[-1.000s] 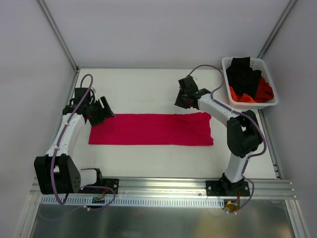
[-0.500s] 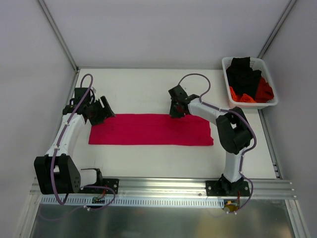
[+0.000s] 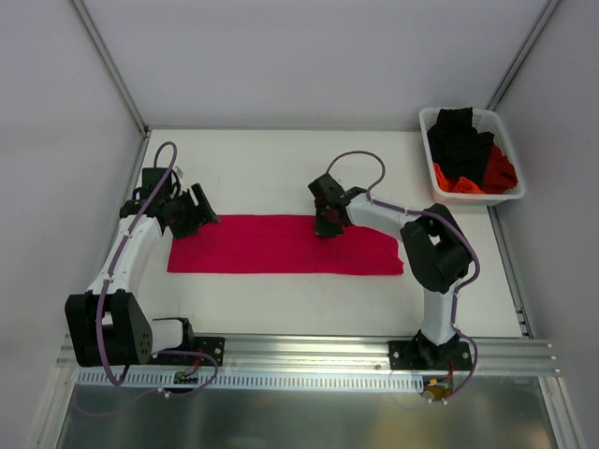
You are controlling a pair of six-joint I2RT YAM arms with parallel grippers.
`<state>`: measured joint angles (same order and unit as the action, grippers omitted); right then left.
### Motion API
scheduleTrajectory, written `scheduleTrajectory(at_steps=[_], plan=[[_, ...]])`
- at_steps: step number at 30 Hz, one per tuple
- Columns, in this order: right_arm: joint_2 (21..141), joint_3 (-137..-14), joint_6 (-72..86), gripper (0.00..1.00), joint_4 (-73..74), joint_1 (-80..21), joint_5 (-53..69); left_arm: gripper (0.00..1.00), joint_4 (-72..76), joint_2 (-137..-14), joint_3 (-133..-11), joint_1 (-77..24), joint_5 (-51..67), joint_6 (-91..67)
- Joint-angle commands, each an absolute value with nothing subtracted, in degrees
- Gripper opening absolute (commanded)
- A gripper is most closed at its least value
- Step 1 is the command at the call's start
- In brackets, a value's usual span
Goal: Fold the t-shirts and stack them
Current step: Fold the tshirt
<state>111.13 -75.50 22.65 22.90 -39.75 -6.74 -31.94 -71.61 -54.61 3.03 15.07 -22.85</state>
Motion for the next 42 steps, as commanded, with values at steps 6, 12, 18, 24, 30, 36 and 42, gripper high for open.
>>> scheduleTrajectory(at_steps=[6, 12, 18, 24, 30, 36, 42], plan=[[96.7, -83.8, 18.9, 0.24, 30.1, -38.7, -4.7, 0.72, -31.5, -70.0, -57.3, 2.7, 20.1, -17.5], [87.3, -77.6, 20.9, 0.77, 31.0, -37.0, -9.8, 0.8, -31.4, -70.0, -60.7, 2.5, 23.7, -10.6], [75.4, -66.6, 30.7, 0.99, 31.0, -32.2, -14.8, 0.99, -30.7, -68.9, -63.6, 2.4, 19.7, -1.0], [69.5, -57.7, 53.2, 0.99, 32.9, -27.7, -16.2, 0.99, -24.1, -67.5, -62.3, 2.0, 24.8, 13.7], [71.4, -55.7, 69.0, 0.99, 38.4, -27.4, -16.3, 0.99, -20.0, -68.4, -59.5, 1.5, 30.2, 23.3], [76.8, -60.9, 81.8, 0.99, 48.1, -28.1, -20.3, 0.99, -17.7, -68.1, -54.9, 0.3, 34.7, 33.1], [87.8, -66.2, 87.1, 0.99, 49.9, -28.3, -16.4, 0.96, -16.9, -71.9, -52.8, -3.1, 34.5, 39.9]])
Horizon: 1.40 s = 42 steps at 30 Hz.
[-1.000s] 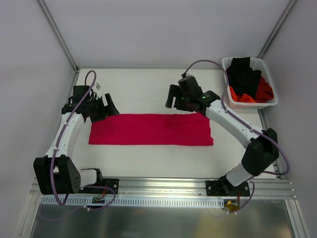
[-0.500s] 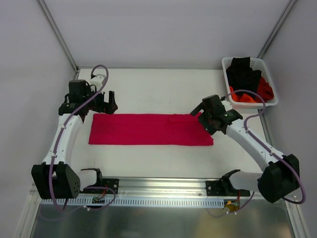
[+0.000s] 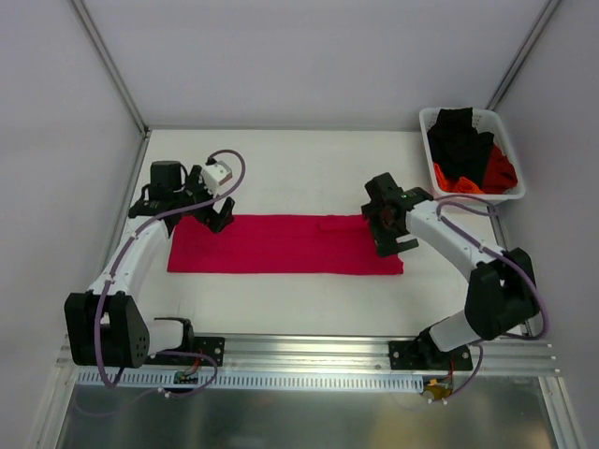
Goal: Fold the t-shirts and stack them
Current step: Fold the tshirt
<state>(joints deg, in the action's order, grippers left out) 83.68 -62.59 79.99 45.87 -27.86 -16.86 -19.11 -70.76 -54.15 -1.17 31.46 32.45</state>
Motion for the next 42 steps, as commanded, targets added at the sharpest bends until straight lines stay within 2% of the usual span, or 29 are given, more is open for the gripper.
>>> scheduleTrajectory(at_steps=[1, 3, 9, 19, 32, 42], plan=[[89.1, -66.8, 87.1, 0.99, 49.8, -28.5, -15.4, 0.95, -16.7, -72.2, -52.1, -3.9, 34.5, 40.4], [92.6, -67.9, 87.8, 0.99, 50.3, -29.4, -13.0, 0.92, -16.5, -73.5, -51.9, -4.3, 34.3, 40.0], [96.6, -70.6, 86.9, 0.99, 50.8, -30.1, -12.0, 0.91, -16.5, -75.8, -49.3, -4.3, 35.4, 41.3], [96.1, -62.6, 88.6, 0.99, 42.5, -29.9, -12.0, 0.88, -17.9, -84.9, -50.0, -4.8, 34.9, 41.7], [98.7, -64.1, 86.3, 0.99, 43.5, -30.3, -15.6, 0.89, -18.1, -93.0, -52.6, -9.9, 21.9, 38.6], [94.8, -66.4, 82.9, 0.99, 45.2, -30.2, -16.6, 0.89, -18.2, -92.4, -52.9, -10.9, 19.6, 36.3]])
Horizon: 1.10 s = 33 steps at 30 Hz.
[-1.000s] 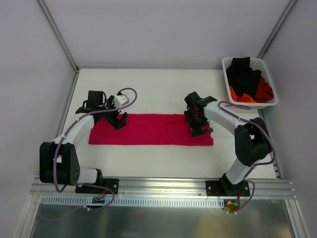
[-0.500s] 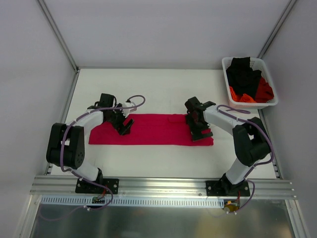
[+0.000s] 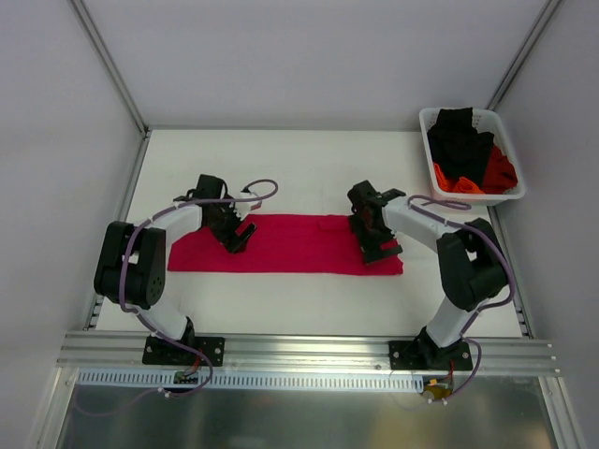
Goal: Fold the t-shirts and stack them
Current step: Fold the tshirt
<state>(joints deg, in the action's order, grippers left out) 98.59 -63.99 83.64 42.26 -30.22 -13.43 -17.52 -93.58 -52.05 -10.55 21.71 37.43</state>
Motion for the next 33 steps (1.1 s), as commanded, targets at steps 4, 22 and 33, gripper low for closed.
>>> scheduleTrajectory(at_steps=[4, 22, 33], plan=[[92.5, -66.8, 83.0, 0.99, 45.2, -30.2, -17.8, 0.88, -18.9, -86.9, -52.0, -11.0, 20.9, 35.3], [85.5, -69.3, 78.4, 0.99, 46.3, -31.3, -28.0, 0.9, -20.1, -70.3, -50.6, -10.9, 24.3, 33.7], [88.9, -71.2, 74.4, 0.99, 45.4, -30.9, -26.1, 0.9, -20.4, -71.0, -49.3, -10.8, 24.4, 36.6]])
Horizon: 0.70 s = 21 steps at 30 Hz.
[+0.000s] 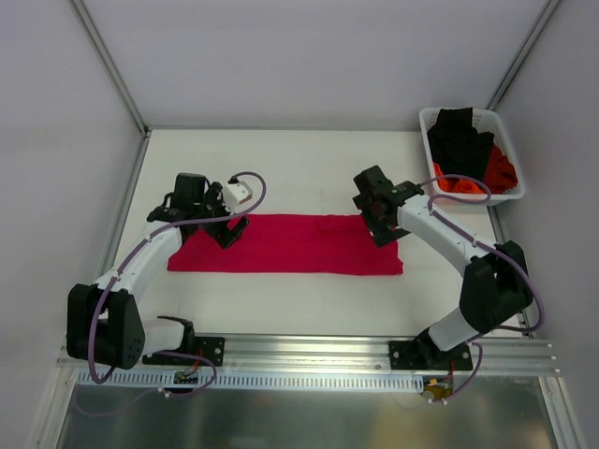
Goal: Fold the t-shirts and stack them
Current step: Fold the tshirt
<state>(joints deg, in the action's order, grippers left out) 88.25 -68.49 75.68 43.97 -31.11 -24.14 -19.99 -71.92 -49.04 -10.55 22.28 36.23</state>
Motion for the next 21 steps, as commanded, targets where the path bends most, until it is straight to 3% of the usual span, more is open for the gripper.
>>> scheduleTrajectory(at_steps=[1, 21], plan=[[88.9, -70.9, 75.7, 0.99, 45.4, -30.8, -25.9, 0.91, -20.3, -70.8, -49.3, -10.9, 24.5, 36.3], [92.1, -66.4, 76.4, 0.99, 40.1, -30.6, -22.3, 0.91, -20.5, -78.1, -47.5, -10.9, 22.0, 37.3]])
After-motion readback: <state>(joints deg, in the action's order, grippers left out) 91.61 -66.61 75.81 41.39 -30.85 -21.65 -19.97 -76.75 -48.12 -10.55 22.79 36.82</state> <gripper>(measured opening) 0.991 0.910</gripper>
